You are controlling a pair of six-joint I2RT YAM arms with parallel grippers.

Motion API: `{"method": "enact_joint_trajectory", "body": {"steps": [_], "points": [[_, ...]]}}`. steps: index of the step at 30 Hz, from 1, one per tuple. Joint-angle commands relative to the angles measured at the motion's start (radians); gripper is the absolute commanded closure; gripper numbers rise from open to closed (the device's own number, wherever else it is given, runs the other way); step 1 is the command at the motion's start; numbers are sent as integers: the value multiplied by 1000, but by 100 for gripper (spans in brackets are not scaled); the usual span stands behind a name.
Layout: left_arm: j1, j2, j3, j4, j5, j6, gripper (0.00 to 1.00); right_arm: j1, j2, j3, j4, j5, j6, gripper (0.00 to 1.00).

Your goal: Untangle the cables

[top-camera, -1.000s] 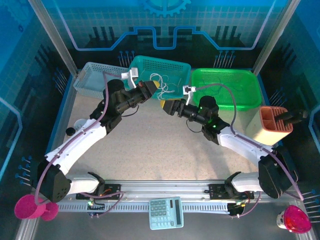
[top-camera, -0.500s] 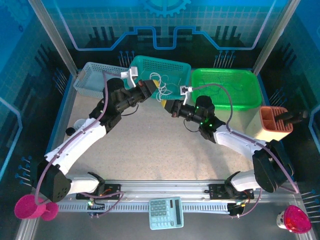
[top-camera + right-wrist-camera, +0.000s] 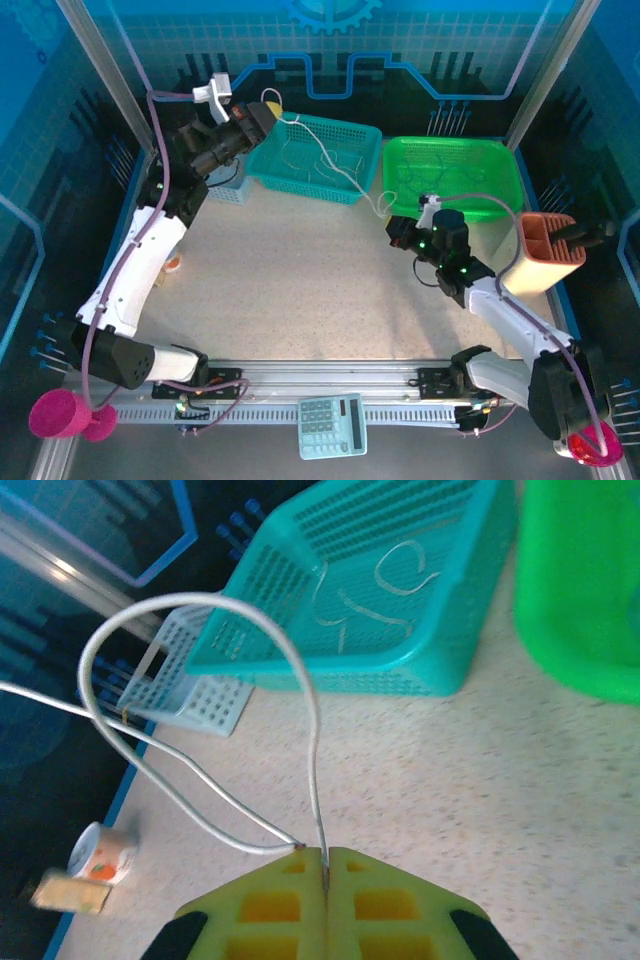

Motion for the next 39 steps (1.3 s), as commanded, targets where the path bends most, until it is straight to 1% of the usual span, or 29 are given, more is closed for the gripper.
{"method": "enact_joint_trajectory", "body": {"steps": [1,2,5,10,13,16,17,20,22,23,24,26,29,32,34,39], "points": [[43,-4,-8,-37,42,26,100,-39,-60,-12,-138,90,-35,100],[52,-5,-10,-34,43,25,100,-47,-72,-11,-165,112,-28,100],[68,9,1,-12,40,19,100,-55,-85,-19,-179,114,-9,100],[76,93,89,24,38,17,100,-36,-64,-19,-89,45,10,100],[76,168,144,76,48,4,100,-13,-31,17,-28,-4,9,100],[75,252,214,130,57,-9,100,4,31,89,-2,-49,0,100],[75,284,244,154,56,-13,100,7,55,118,2,-64,-5,90],[75,389,366,169,52,-14,100,8,115,203,-10,-96,-17,47],[75,478,464,167,47,-12,100,7,137,252,-35,-93,-30,32],[76,522,524,171,45,-15,100,6,145,275,-52,-85,-37,26],[76,568,569,177,44,-16,100,2,149,280,-62,-77,-42,22],[76,677,698,153,31,-12,100,-17,151,315,-81,-76,-45,19],[77,843,901,101,26,-31,100,-43,138,325,-103,-88,-50,18],[80,970,1041,60,29,-35,100,-60,115,333,-150,-99,-72,18],[80,1006,1072,55,19,-30,100,-68,98,335,-182,-99,-90,18],[80,1001,1040,96,5,-15,100,-95,60,310,-211,-107,-105,18]]}}
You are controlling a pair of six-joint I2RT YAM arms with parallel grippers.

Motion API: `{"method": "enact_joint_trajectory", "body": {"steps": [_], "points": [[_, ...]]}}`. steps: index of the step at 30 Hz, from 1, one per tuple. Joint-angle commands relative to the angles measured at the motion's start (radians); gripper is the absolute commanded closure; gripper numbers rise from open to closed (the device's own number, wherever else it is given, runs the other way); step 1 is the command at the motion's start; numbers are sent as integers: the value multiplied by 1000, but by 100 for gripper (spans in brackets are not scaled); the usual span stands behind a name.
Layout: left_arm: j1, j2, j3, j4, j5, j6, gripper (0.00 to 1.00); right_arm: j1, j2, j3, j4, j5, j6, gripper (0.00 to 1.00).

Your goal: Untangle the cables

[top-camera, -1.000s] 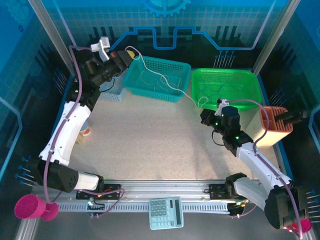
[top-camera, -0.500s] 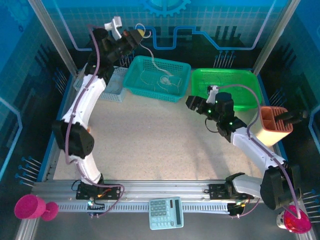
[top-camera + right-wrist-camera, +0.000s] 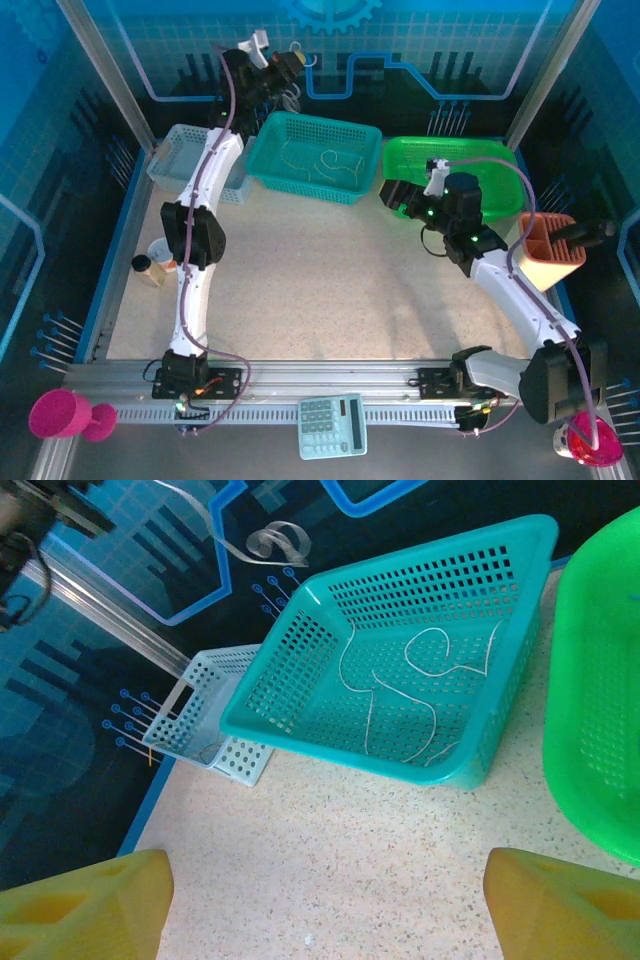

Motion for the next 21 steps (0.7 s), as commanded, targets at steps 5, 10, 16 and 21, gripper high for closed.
{"method": "enact_joint_trajectory", "body": {"steps": [5,10,16,21], "points": [[4,-49,-9,25,-4,25,100,-41,-46,-14,-27,-37,-20,18],[-9,-102,-198,92,2,33,100,-43,-63,-45,-28,-46,-18,18],[-21,-100,-271,51,13,71,100,-46,-113,-49,-68,-31,-37,18],[-37,-93,-221,-177,-18,224,64,-51,-140,-45,-94,-24,-46,18]]}}
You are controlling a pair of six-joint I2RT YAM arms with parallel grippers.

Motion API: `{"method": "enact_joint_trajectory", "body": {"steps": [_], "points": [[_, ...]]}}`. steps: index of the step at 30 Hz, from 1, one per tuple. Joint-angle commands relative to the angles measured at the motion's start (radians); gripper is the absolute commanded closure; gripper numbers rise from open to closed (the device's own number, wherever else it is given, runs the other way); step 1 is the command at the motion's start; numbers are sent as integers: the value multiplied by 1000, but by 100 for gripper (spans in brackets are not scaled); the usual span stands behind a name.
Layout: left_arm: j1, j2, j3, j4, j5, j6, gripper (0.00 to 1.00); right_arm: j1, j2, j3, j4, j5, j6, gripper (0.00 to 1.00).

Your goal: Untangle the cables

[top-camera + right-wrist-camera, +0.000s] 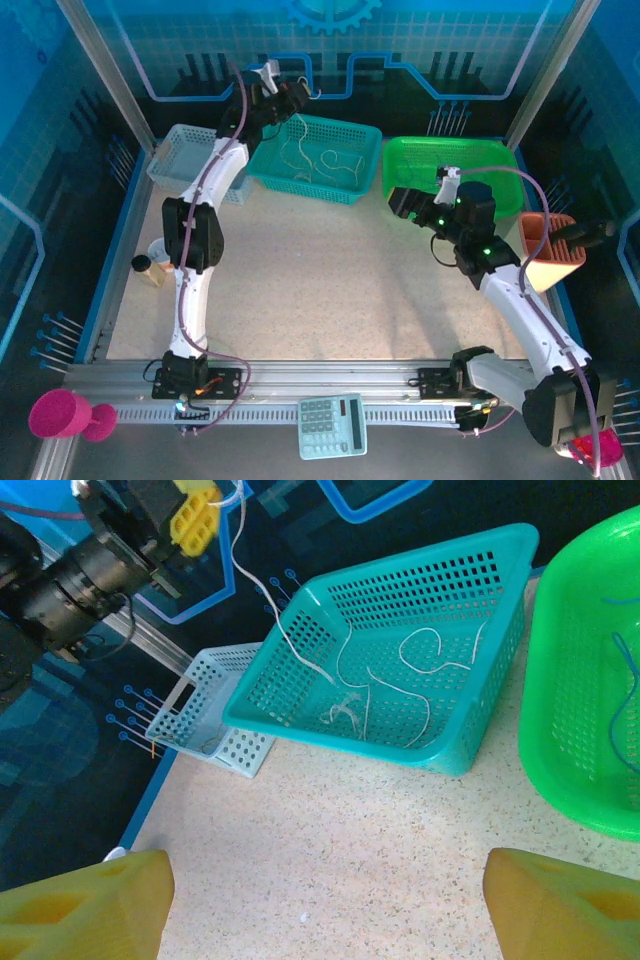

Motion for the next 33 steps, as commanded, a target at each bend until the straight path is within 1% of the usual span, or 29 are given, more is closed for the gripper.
{"method": "enact_joint_trajectory", "body": {"steps": [1,2,3,4,5,7,9,12,14,15,16,17,21,25,27,30,32,33], "points": [[-17,-31,55,-191,-36,158,45,-19,-30,0,-34,2,-23,18],[-22,-39,64,-235,-56,195,30,-20,-35,0,-39,2,-23,18],[-25,-46,76,-279,-82,230,17,-19,-41,0,-43,4,-25,18],[-28,-52,97,-341,-117,266,2,-20,-45,2,-50,6,-26,18],[-31,-53,125,-398,-137,294,1,-20,-51,5,-56,7,-29,18],[-34,-60,171,-485,-182,332,1,-23,-59,10,-66,10,-32,18],[-34,-84,177,-531,-210,353,1,-23,-66,15,-76,12,-38,18],[-40,-141,152,-568,-250,399,1,-24,-78,18,-102,28,-54,17],[-52,-200,104,-574,-280,452,1,-23,-89,20,-127,45,-73,16],[-58,-231,70,-570,-293,478,1,-23,-95,19,-141,59,-82,12],[-66,-273,22,-558,-308,502,1,-23,-101,20,-156,77,-97,3],[-74,-319,-37,-540,-319,523,1,-23,-106,19,-169,95,-114,0],[-82,-527,-319,-405,-335,554,1,-23,-117,11,-221,178,-171,0],[-81,-762,-667,-243,-381,564,1,-20,-122,-35,-215,300,-187,0],[-79,-866,-821,-168,-404,571,1,-17,-126,-80,-167,360,-203,0],[-76,-1007,-1033,-74,-473,577,1,-14,-131,-153,-77,437,-200,0],[-74,-1094,-1173,-4,-518,607,1,-12,-120,-189,-26,496,-186,0],[-74,-1132,-1231,25,-539,623,1,-12,-114,-198,-9,507,-202,0]]}}
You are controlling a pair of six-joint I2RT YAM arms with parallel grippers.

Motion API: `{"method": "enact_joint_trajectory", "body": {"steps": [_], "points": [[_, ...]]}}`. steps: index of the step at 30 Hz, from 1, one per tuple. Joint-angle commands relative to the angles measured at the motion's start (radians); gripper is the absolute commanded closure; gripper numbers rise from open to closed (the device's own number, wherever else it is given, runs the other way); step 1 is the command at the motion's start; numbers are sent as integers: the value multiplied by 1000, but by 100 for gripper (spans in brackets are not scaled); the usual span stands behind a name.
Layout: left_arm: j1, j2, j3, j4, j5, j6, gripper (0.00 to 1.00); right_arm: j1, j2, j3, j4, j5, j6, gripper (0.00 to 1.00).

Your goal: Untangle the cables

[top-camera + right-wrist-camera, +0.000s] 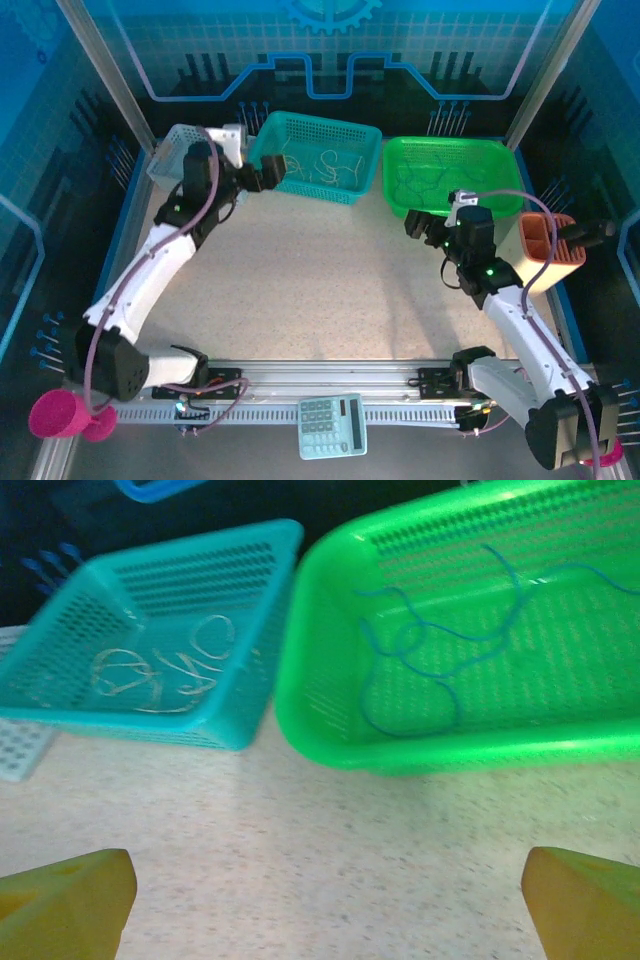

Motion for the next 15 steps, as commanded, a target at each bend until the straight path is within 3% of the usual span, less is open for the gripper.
{"method": "enact_joint_trajectory", "body": {"steps": [1,8,11,15], "points": [[8,-115,-186,179,-128,77,1,1,15,-31,105,135,-55,0],[68,-256,-587,430,-350,156,1,9,75,-82,236,266,-231,1],[90,-222,-684,530,-473,126,1,2,120,-155,388,369,-309,0],[91,-91,-780,744,-489,170,1,-24,241,-229,550,421,-340,0]]}}
